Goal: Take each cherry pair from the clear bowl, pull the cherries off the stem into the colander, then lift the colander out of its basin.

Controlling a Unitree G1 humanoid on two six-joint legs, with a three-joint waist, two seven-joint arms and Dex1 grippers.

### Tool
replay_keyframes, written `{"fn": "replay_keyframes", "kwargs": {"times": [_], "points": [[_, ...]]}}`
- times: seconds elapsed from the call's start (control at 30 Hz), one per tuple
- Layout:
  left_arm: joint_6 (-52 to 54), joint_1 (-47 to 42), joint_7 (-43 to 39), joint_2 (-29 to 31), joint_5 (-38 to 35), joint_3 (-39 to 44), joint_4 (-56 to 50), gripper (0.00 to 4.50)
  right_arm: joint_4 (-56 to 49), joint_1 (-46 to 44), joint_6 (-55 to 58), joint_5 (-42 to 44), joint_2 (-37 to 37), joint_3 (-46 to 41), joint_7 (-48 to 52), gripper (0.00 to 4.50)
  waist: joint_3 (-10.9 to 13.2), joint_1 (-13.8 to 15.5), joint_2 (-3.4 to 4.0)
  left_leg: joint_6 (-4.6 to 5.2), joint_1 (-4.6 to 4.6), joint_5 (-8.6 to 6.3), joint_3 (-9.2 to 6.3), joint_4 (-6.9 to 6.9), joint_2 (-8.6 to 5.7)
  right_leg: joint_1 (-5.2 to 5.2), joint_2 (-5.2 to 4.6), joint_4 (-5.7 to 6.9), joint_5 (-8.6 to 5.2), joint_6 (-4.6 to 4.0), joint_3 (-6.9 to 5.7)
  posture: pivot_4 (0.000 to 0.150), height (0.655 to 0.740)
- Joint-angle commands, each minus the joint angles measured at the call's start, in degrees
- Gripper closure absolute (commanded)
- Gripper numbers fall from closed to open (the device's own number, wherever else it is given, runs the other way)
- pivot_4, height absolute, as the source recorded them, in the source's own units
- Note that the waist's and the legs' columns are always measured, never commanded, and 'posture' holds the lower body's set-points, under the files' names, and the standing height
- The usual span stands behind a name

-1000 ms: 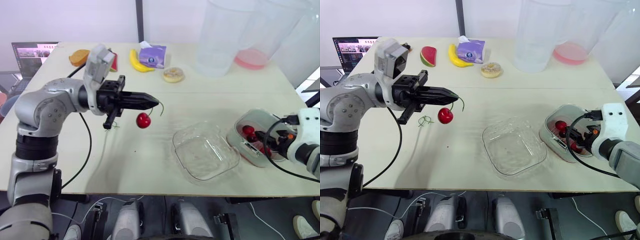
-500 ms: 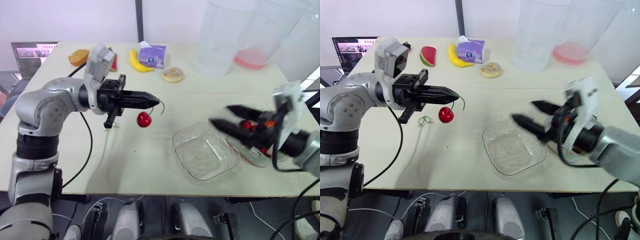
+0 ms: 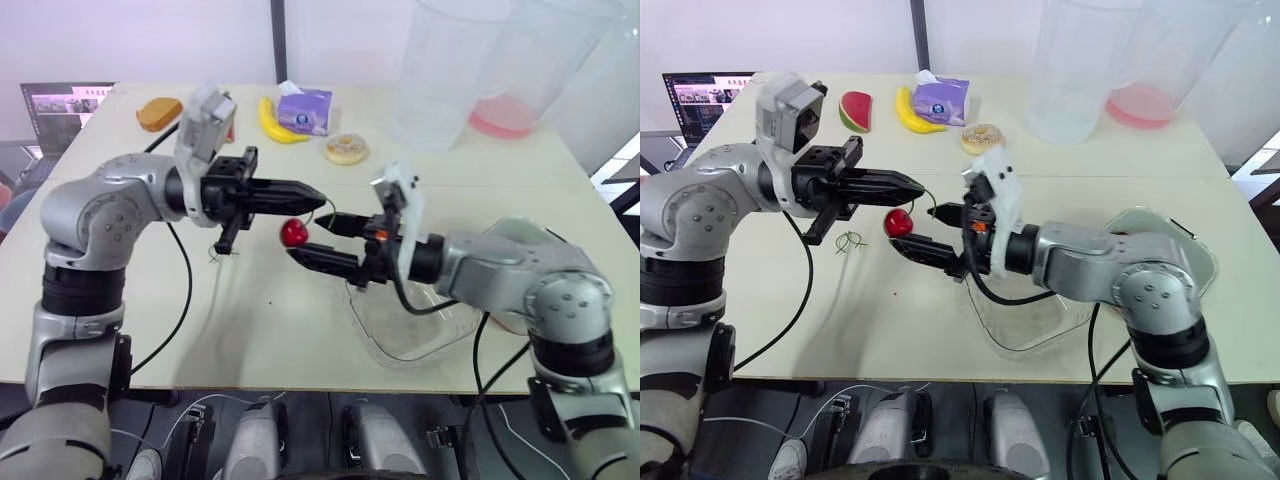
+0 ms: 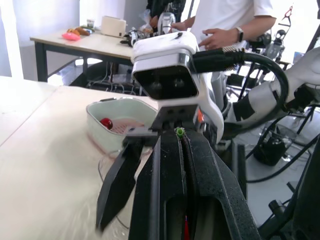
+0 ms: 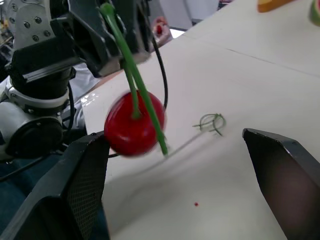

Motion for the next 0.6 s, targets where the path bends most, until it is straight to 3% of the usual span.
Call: {"fn": "replay_keyframes", "kwargs": {"times": [0.03, 0.27, 0.37, 0.53, 0.6], "points": [[-0.95, -1.22, 0.02, 0.13, -0.19, 0.90, -1.03, 4.50, 0.42, -1.67, -0.69, -1.02, 1.61, -0.45, 1.30, 0.06, 0.00, -0.11, 0.00, 0.00, 0.00, 0.00, 0.01, 0.00, 0.00, 0.00, -0.01, 0.00, 0.00, 0.00, 0.00, 0.150, 0.7400], [-0.93, -0.99, 0.59, 0.05, -0.28, 1.07, -1.27, 4.50, 0.45, -2.13, 0.13, -1.26, 2.96, -0.80, 2.33, 0.06, 0.00, -0.29, 0.00, 0.00, 0.00, 0.00, 0.00, -0.01, 0.02, -0.01, 0.01, 0.01, 0.00, 0.00, 0.00, 0.150, 0.7400], [-0.98, -0.98, 0.72, 0.02, -0.27, 1.07, -1.25, 4.50, 0.35, -2.10, 0.23, -1.24, 3.04, -0.92, 2.56, 1.27, 0.00, -0.29, 0.00, 0.00, 0.00, 0.00, 0.00, 0.00, 0.02, -0.01, 0.01, 0.01, 0.00, 0.00, 0.00, 0.150, 0.7400], [-1.06, -1.03, 0.91, -0.15, -0.32, 1.01, -1.29, 4.50, 0.25, -1.78, 0.50, -1.43, 2.87, -1.03, 2.39, 3.69, 0.00, -0.29, 0.00, 0.00, 0.00, 0.00, 0.00, -0.01, 0.02, -0.01, 0.01, 0.01, 0.00, 0.00, 0.00, 0.150, 0.7400], [-1.04, -1.04, 1.07, -0.24, -0.37, 1.02, -1.37, 4.50, 0.02, -1.55, 0.68, -1.62, 2.64, -1.05, 2.35, 3.82, 0.00, -0.29, 0.00, 0.00, 0.00, 0.00, 0.00, 0.00, 0.02, -0.01, 0.01, 0.01, 0.00, 0.00, 0.00, 0.150, 0.7400]]}}
